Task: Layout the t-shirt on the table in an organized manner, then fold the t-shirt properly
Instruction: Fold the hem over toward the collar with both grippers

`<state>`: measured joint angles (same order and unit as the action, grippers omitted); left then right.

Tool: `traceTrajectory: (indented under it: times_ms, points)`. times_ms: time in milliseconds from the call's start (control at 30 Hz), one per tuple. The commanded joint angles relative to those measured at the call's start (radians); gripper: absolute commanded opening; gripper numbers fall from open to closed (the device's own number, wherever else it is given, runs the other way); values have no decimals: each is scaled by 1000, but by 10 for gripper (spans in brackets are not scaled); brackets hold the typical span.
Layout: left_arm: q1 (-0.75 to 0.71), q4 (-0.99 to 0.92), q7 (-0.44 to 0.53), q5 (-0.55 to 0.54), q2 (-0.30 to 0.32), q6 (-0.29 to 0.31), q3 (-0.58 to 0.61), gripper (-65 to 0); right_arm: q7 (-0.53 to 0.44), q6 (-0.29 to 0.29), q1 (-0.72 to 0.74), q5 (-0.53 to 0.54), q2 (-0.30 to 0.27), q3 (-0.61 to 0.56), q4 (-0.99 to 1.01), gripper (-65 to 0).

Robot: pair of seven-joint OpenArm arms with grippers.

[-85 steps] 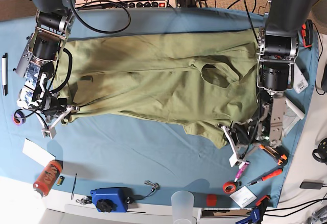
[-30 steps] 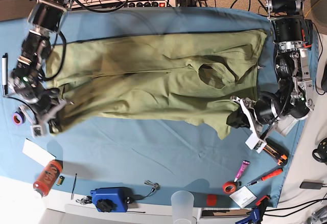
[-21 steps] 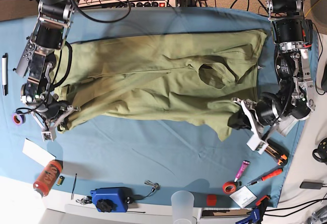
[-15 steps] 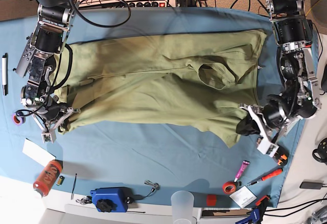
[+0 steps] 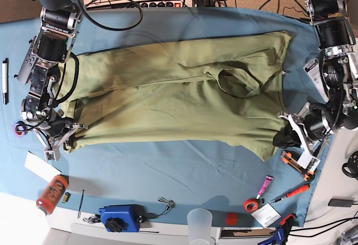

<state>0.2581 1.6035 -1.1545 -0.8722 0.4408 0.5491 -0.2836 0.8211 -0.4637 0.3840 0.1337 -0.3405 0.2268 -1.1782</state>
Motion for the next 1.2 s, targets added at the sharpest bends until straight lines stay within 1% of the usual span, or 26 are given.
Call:
traceTrajectory:
  times_ms: [0, 100, 267, 400, 500, 600, 667, 767, 833, 967, 1067, 1133, 1167]
  points:
    - [20, 16, 6, -23, 20, 4, -7, -650, -16, 7, 29, 7, -20, 4, -19, -650]
    - [14, 16, -41, -76, 25, 2, -8, -650, -2, 8, 29, 8, -20, 4, -19, -650]
    - [-28, 16, -92, -162, 24, 3, -8, -650, 21, 8, 29, 8, -20, 4, -19, -650]
    - [-75, 18, -110, -187, 19, 3, -8, -650, 24, 7, 29, 8, -20, 4, -22, -650]
    - [-102, 31, -117, -188, 19, 2, -8, -650, 45, 6, 22, 24, -20, 5, -55, -650]
    - [-127, 85, -129, -188, 18, 3, -18, -650, 72, -18, 6, 82, -19, 12, -127, -650]
    - [-151, 138, -130, -188, 8, 3, -33, -650, 103, -23, -5, 111, -19, 21, -176, -650]
    - [-203, 193, -132, -188, -4, 23, -37, -650, 147, -26, -27, 113, -19, 24, -217, -650]
    - [-238, 200, -130, -188, -20, 25, -37, -650, 171, -26, -50, 113, -19, 24, -217, -650]
    - [-290, 200, -129, -178, -50, 25, -38, -650, 161, -26, -116, 109, -19, 24, -217, -650]
    - [-309, 199, -129, -133, -56, 21, -38, -650, 135, -26, -163, 95, -19, 34, -217, -650]
    - [-326, 199, -127, -94, -56, -10, -38, -650, 127, -26, -189, 66, -19, 55, -217, -650]
    - [-336, 198, -128, -74, -56, -15, -38, -650, 121, -25, -200, 55, -19, 71, -217, -650]
